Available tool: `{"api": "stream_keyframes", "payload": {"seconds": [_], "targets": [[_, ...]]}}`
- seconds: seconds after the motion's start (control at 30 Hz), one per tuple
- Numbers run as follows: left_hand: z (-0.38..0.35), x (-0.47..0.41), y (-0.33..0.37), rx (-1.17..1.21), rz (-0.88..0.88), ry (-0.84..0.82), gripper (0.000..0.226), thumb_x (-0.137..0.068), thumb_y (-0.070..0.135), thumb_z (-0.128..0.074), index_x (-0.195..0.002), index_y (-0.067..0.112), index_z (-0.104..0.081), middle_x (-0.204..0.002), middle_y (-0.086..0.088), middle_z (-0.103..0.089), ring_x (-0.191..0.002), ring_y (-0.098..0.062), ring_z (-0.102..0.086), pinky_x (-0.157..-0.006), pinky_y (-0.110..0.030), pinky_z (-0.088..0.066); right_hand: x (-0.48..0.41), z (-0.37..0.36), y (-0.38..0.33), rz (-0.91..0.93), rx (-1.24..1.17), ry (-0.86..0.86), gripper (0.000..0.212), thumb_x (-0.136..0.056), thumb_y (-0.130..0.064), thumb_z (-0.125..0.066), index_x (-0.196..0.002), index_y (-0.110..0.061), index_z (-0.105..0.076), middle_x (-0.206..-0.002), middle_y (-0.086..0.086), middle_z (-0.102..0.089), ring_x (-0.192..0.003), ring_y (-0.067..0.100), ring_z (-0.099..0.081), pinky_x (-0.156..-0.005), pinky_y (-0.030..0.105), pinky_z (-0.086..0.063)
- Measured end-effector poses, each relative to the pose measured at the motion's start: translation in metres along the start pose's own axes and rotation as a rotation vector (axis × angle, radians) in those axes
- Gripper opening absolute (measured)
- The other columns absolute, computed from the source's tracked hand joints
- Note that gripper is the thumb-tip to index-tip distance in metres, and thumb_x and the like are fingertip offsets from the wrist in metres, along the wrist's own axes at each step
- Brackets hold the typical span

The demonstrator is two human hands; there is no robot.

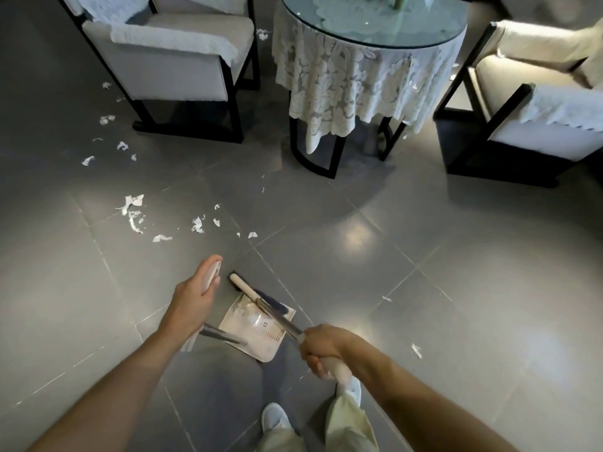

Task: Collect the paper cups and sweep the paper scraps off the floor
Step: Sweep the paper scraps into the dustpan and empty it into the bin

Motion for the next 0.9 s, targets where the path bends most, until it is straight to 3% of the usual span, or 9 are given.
{"api": "stream_keyframes", "payload": {"seconds": [0.07, 0.1, 0.17, 0.27, 0.5, 0.63, 0.73, 0.8, 0.9], "targets": [[-0.001, -0.001, 0.0, 0.002, 0.008, -0.018, 0.032, -0.099, 0.026, -0.045, -0.13, 0.034, -0.046, -0.099, -0.015, -0.064, -0.075, -0.028, -0.061, -0.066, -0.034, -0.047, 0.009, 0.005, -0.001, 0.033, -0.055, 0.005, 0.02, -0.086, -0.004, -0.048, -0.101, -0.008, -0.061, -0.068, 0.004, -0.051, -0.056, 0.01, -0.051, -0.067, 0.023, -0.048], [-0.002, 0.0, 0.0, 0.002, 0.008, -0.035, 0.031, -0.099, 0.027, -0.045, -0.129, 0.035, -0.046, -0.098, -0.014, -0.064, -0.072, -0.025, -0.06, -0.064, -0.033, -0.047, 0.012, 0.008, -0.001, 0.053, -0.033, 0.034, 0.024, -0.087, -0.005, -0.049, -0.107, -0.008, -0.061, -0.067, 0.003, -0.05, -0.057, 0.011, -0.049, -0.067, 0.024, -0.046], [-0.005, 0.002, 0.004, -0.012, -0.027, -0.079, 0.032, -0.099, 0.026, -0.045, -0.129, 0.036, -0.046, -0.105, -0.008, -0.063, -0.079, -0.02, -0.06, -0.07, -0.03, -0.043, 0.017, 0.015, 0.0, 0.095, 0.008, 0.119, 0.031, -0.087, -0.007, -0.049, -0.116, -0.006, -0.059, -0.068, 0.002, -0.049, -0.061, 0.014, -0.047, -0.072, 0.03, -0.044], [-0.012, 0.006, 0.02, -0.046, -0.111, -0.131, 0.032, -0.098, 0.025, -0.047, -0.128, 0.036, -0.049, -0.105, 0.0, -0.062, -0.078, -0.016, -0.057, -0.072, -0.024, -0.04, 0.02, 0.027, 0.01, 0.16, -0.009, 0.217, 0.024, -0.087, -0.005, -0.047, -0.108, -0.011, -0.056, -0.067, 0.003, -0.047, -0.057, 0.016, -0.044, -0.067, 0.032, -0.043], [-0.043, 0.023, 0.076, -0.106, -0.186, -0.195, 0.03, -0.098, 0.025, -0.047, -0.123, 0.04, -0.049, -0.088, -0.004, -0.061, -0.069, -0.017, -0.056, -0.069, -0.028, -0.04, 0.034, 0.083, 0.072, 0.137, -0.39, 0.352, 0.021, -0.089, -0.002, -0.047, -0.106, -0.006, -0.059, -0.06, 0.005, -0.049, -0.044, 0.014, -0.045, -0.042, 0.024, -0.038], [-0.08, 0.034, 0.115, -0.104, -0.268, -0.245, 0.032, -0.097, 0.018, -0.051, -0.124, 0.032, -0.054, -0.077, -0.001, -0.057, -0.062, -0.008, -0.052, -0.063, -0.017, -0.037, 0.051, 0.111, 0.13, 0.135, -0.516, 0.416, 0.021, -0.09, 0.002, -0.044, -0.105, -0.011, -0.053, -0.055, 0.007, -0.045, -0.032, 0.011, -0.039, -0.035, 0.016, -0.034], [-0.114, 0.04, 0.139, -0.117, -0.336, -0.316, 0.036, -0.096, 0.014, -0.053, -0.128, 0.03, -0.054, -0.094, -0.004, -0.065, -0.082, -0.024, -0.061, -0.069, -0.016, -0.035, 0.063, 0.128, 0.181, 0.116, -0.538, 0.468, 0.02, -0.089, 0.005, -0.042, -0.101, -0.006, -0.052, -0.053, 0.008, -0.043, -0.031, 0.013, -0.039, -0.036, 0.017, -0.034], [-0.138, 0.041, 0.149, -0.132, -0.37, -0.364, 0.038, -0.095, 0.013, -0.053, -0.13, 0.029, -0.053, -0.106, -0.008, -0.065, -0.095, -0.026, -0.061, -0.077, -0.019, -0.036, 0.071, 0.138, 0.218, 0.094, -0.533, 0.498, 0.019, -0.089, 0.005, -0.042, -0.102, -0.004, -0.052, -0.053, 0.008, -0.044, -0.034, 0.014, -0.04, -0.036, 0.019, -0.035], [-0.174, 0.041, 0.156, -0.186, -0.392, -0.441, 0.037, -0.096, 0.017, -0.053, -0.129, 0.032, -0.052, -0.103, -0.007, -0.064, -0.096, -0.025, -0.061, -0.076, -0.019, -0.035, 0.074, 0.15, 0.27, 0.025, -0.516, 0.506, 0.022, -0.089, -0.001, -0.047, -0.109, -0.008, -0.052, -0.06, 0.008, -0.051, -0.042, 0.015, -0.046, -0.041, 0.023, -0.041]]}}
Point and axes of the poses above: each hand's wrist, its own x-axis away from the middle knuckle, its own z-axis out of the back of the hand, y = z × x, the point moved 3 cm from there along -x, towards the middle knuckle
